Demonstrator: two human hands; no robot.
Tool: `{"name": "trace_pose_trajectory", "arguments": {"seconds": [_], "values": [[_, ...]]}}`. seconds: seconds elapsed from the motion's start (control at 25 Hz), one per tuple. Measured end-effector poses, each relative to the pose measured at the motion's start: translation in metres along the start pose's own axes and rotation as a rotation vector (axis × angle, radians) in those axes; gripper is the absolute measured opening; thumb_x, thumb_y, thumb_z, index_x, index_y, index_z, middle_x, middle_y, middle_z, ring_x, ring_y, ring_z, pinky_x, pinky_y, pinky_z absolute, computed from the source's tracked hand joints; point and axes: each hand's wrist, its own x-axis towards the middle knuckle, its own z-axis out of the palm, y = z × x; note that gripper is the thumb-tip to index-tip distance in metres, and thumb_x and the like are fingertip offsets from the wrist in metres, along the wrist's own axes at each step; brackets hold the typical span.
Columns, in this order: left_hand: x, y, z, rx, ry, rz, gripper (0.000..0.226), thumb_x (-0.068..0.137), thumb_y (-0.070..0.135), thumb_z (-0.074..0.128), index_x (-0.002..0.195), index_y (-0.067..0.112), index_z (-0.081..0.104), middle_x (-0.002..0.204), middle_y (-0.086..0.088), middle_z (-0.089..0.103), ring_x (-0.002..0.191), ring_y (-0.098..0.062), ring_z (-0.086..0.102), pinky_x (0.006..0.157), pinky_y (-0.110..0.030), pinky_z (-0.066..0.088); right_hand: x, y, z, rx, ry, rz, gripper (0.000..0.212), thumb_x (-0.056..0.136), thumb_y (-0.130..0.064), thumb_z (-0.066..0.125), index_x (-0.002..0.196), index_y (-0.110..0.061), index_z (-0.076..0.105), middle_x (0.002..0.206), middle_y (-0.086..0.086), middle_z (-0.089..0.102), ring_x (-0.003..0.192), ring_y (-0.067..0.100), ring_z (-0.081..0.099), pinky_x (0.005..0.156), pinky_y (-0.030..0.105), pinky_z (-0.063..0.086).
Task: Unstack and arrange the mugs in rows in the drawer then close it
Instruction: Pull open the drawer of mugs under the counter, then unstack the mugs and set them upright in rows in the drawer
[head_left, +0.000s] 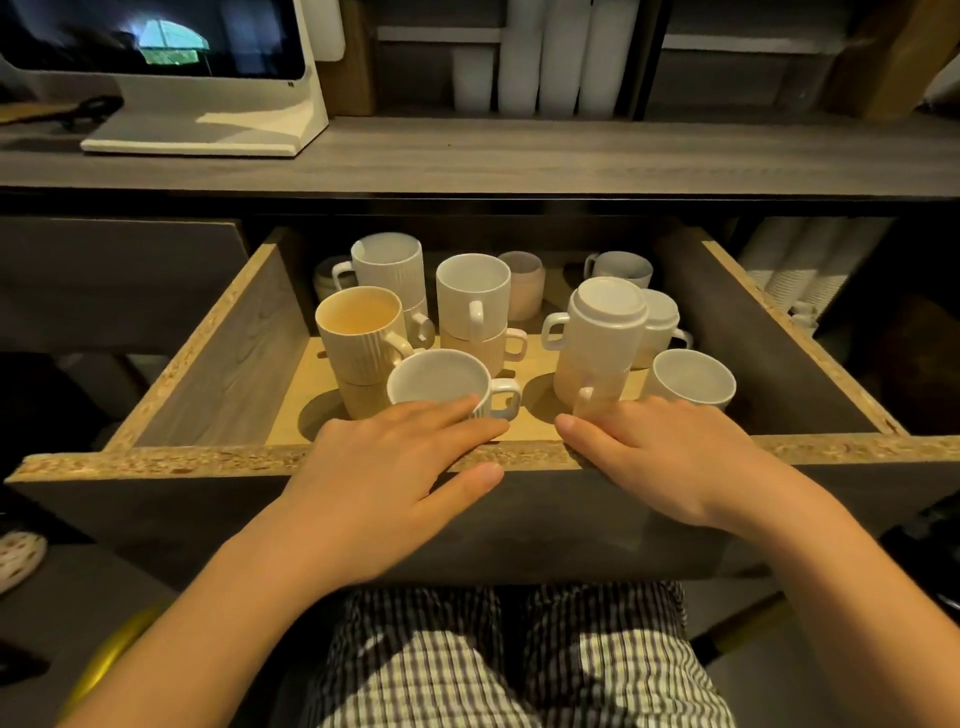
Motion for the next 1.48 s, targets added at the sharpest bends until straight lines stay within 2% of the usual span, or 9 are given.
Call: {"name": "trace_pose_trajectory", "arguments": {"seconds": [0.28, 0.4, 0.52, 0.72, 0.8, 0.96, 1.08, 1.28, 1.48], "values": [[-0.005, 0.002, -0.006, -0.056, -0.043, 0.009, 0.069, 0.074, 0.078, -0.001, 0.139, 0.056, 0.009, 0.152, 0.031, 0.013, 0.139, 0.005, 0.016, 0.107, -0.04, 0.036, 0.013, 0.001, -0.006, 0.021, -0.1, -0.016, 0.053, 0.092, -0.058, 0.026, 0.087, -0.02, 0.063, 0.085, 0.0, 0.063, 0.082, 0.016, 0.059, 0.082, 0.04, 0.051], [-0.007, -0.007, -0.022, -0.242, -0.07, 0.0, 0.064, 0.077, 0.073, 0.014, 0.138, 0.055, 0.018, 0.144, 0.036, 0.023, 0.129, 0.013, 0.023, 0.108, -0.028, 0.033, 0.034, -0.004, -0.017, 0.023, -0.078, -0.075, 0.041, 0.092, -0.054, 0.035, 0.105, -0.028, 0.064, 0.102, -0.007, 0.067, 0.09, 0.013, 0.062, 0.085, 0.036, 0.054], [-0.003, -0.027, -0.043, -0.249, -0.033, -0.024, 0.061, 0.078, 0.073, 0.019, 0.136, 0.054, 0.023, 0.134, 0.04, 0.025, 0.116, 0.021, 0.024, 0.097, -0.012, 0.029, 0.065, -0.014, -0.03, -0.004, 0.012, -0.106, 0.036, 0.093, -0.048, 0.042, 0.119, -0.031, 0.059, 0.113, -0.008, 0.065, 0.093, 0.012, 0.062, 0.083, 0.03, 0.055], [0.029, -0.077, -0.072, -0.099, -0.033, -0.122, 0.059, 0.087, 0.055, 0.041, 0.141, 0.041, 0.024, 0.149, 0.021, 0.028, 0.134, -0.001, 0.032, 0.108, -0.026, 0.03, 0.128, -0.037, -0.05, 0.004, -0.007, -0.265, 0.032, 0.091, -0.041, 0.052, 0.118, -0.027, 0.06, 0.113, -0.002, 0.067, 0.094, 0.013, 0.064, 0.082, 0.028, 0.056], [0.047, -0.097, -0.076, -0.067, -0.068, -0.158, 0.065, 0.086, 0.052, 0.048, 0.144, 0.035, 0.024, 0.152, 0.013, 0.029, 0.131, -0.007, 0.039, 0.105, -0.028, 0.035, 0.153, -0.048, -0.053, -0.045, -0.012, -0.313, 0.038, 0.09, -0.036, 0.056, 0.126, -0.024, 0.055, 0.119, 0.001, 0.064, 0.098, 0.015, 0.062, 0.08, 0.022, 0.053], [0.075, -0.128, -0.069, 0.01, -0.173, -0.237, 0.079, 0.083, 0.055, 0.054, 0.147, 0.023, 0.02, 0.151, 0.002, 0.032, 0.132, -0.016, 0.04, 0.102, -0.03, 0.039, 0.192, -0.07, -0.047, -0.093, -0.045, -0.36, 0.062, 0.085, -0.031, 0.066, 0.14, -0.024, 0.038, 0.135, 0.003, 0.054, 0.115, 0.02, 0.056, 0.083, 0.024, 0.048], [0.086, -0.141, -0.057, 0.006, -0.215, -0.24, 0.079, 0.079, 0.057, 0.059, 0.143, 0.023, 0.028, 0.145, 0.001, 0.041, 0.126, -0.017, 0.045, 0.101, -0.031, 0.042, 0.209, -0.081, -0.039, -0.145, -0.085, -0.413, 0.073, 0.081, -0.03, 0.071, 0.142, -0.023, 0.033, 0.138, 0.004, 0.051, 0.12, 0.022, 0.053, 0.09, 0.027, 0.048], [0.089, -0.153, -0.037, -0.047, -0.099, -0.23, 0.075, 0.074, 0.06, 0.064, 0.137, 0.029, 0.035, 0.135, 0.008, 0.051, 0.117, -0.012, 0.052, 0.093, -0.028, 0.048, 0.228, -0.086, -0.024, -0.124, -0.156, -0.475, 0.081, 0.076, -0.032, 0.076, 0.143, -0.025, 0.031, 0.139, 0.001, 0.05, 0.123, 0.02, 0.051, 0.097, 0.031, 0.048], [0.091, -0.16, -0.029, -0.103, -0.023, -0.216, 0.076, 0.071, 0.06, 0.066, 0.135, 0.031, 0.037, 0.132, 0.01, 0.052, 0.113, -0.009, 0.052, 0.089, -0.025, 0.047, 0.236, -0.08, -0.019, -0.074, -0.143, -0.497, 0.088, 0.073, -0.036, 0.078, 0.144, -0.03, 0.027, 0.142, -0.003, 0.047, 0.125, 0.018, 0.049, 0.096, 0.029, 0.047]]}}
